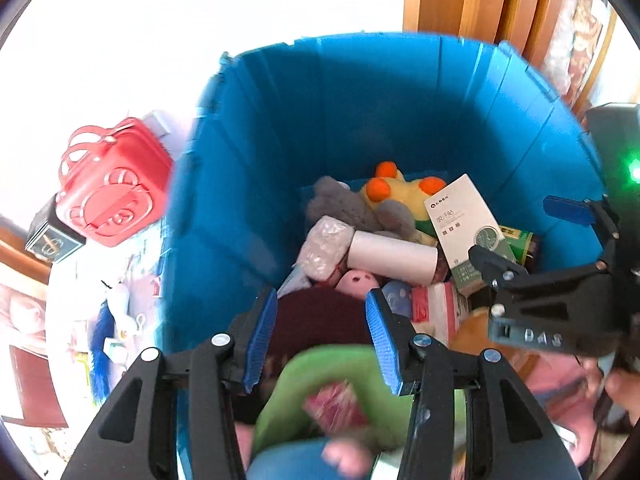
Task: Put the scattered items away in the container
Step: 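Withdraw both tools from the bin back toward the bed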
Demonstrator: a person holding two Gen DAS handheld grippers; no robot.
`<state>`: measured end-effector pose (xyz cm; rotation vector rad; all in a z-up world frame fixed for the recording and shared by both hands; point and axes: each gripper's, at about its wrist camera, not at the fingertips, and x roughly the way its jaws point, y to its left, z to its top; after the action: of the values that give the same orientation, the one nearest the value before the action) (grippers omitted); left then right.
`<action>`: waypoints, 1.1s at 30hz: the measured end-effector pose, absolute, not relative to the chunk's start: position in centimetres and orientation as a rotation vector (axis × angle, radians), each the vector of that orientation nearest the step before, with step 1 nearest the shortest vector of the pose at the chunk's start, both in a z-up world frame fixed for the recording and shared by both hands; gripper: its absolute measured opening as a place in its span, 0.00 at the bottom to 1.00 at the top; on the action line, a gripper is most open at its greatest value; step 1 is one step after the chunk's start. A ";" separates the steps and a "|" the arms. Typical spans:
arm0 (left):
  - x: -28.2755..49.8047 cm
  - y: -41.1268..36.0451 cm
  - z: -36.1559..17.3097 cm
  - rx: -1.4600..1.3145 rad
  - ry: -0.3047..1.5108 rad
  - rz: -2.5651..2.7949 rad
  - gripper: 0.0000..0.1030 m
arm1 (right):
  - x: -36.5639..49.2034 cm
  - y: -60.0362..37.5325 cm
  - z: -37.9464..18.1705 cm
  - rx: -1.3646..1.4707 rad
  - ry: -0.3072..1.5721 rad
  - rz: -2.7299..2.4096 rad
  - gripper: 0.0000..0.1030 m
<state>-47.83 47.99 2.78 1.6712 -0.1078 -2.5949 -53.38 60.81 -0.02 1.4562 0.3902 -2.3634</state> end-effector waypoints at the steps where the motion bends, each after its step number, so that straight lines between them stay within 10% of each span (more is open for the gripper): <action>1: -46.7 47.4 3.6 1.651 -0.094 -2.611 0.44 | -52.6 60.6 0.7 1.424 0.392 -2.349 1.00; 10: -37.9 41.6 10.1 1.349 -0.006 -2.736 0.61 | -46.2 60.0 6.9 1.217 0.236 -2.298 1.00; 33: -7.9 11.0 7.5 1.025 0.034 -2.621 0.61 | -21.1 35.4 9.0 0.924 0.140 -2.299 1.00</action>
<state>-7.91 11.04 7.50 1.0253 0.0340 -2.6209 -21.13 35.44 9.00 0.9243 0.1400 -2.2994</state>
